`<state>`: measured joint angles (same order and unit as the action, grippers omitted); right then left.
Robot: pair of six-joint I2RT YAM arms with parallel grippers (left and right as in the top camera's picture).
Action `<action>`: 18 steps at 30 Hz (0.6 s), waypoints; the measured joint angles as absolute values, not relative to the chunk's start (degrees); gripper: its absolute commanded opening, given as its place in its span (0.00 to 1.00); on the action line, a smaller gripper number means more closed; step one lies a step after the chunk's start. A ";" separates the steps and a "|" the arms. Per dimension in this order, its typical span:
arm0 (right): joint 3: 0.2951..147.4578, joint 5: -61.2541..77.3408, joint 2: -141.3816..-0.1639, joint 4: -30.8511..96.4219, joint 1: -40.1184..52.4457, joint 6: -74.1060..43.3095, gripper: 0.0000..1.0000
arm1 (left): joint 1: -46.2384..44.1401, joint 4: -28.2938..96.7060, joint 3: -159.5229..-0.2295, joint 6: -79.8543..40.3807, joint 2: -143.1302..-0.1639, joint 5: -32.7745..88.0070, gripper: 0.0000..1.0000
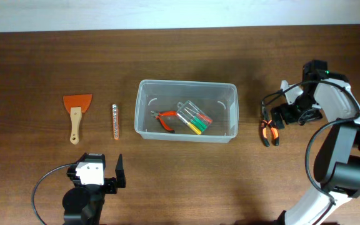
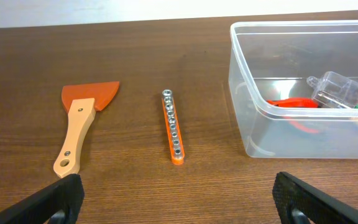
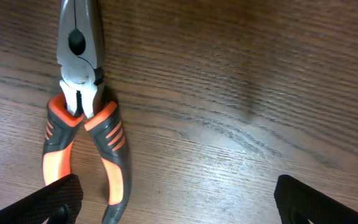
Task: Pack container
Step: 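Move the right gripper over the orange-black needle-nose pliers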
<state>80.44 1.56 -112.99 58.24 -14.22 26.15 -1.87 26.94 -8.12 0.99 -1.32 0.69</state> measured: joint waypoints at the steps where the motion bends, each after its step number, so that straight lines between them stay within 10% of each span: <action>1: 80.44 1.58 -113.10 58.24 -14.22 26.13 0.99 | -1.87 26.94 -8.14 0.99 -1.32 0.69 0.99; 18: 80.44 2.66 -113.21 58.22 -14.22 26.17 0.99 | -1.87 26.94 -8.12 0.99 -1.32 0.69 0.99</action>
